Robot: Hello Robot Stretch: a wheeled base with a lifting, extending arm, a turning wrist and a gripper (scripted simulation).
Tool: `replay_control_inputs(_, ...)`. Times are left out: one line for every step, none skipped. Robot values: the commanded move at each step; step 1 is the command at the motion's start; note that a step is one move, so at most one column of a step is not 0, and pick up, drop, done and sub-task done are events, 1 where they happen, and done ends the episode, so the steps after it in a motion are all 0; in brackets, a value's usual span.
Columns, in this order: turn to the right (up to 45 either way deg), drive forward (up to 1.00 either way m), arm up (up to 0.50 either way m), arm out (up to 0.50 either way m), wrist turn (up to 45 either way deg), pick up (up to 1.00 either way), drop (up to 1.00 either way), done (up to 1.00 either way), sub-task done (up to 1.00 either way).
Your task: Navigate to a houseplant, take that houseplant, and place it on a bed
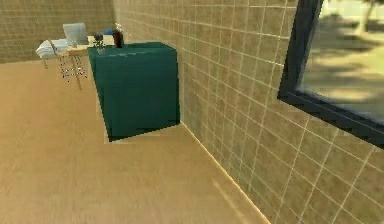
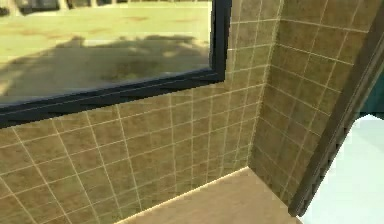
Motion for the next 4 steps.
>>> replay_control_inputs(-33.0, 0.0, 0.0, 0.0, 0.0, 0.0, 0.0, 0.0, 0.0)
replay_control_inputs(-3.0, 0.0, 0.0, 0.0, 0.0, 0.0, 0.0, 0.0, 0.0)
replay_control_inputs(0.0, 1.0, 0.0, 0.0, 0.0, 0.0, 0.0, 0.0, 0.0)
replay_control_inputs(0.0, 0.65, 0.0, 0.0, 0.0, 0.0, 0.0, 0.0, 0.0)
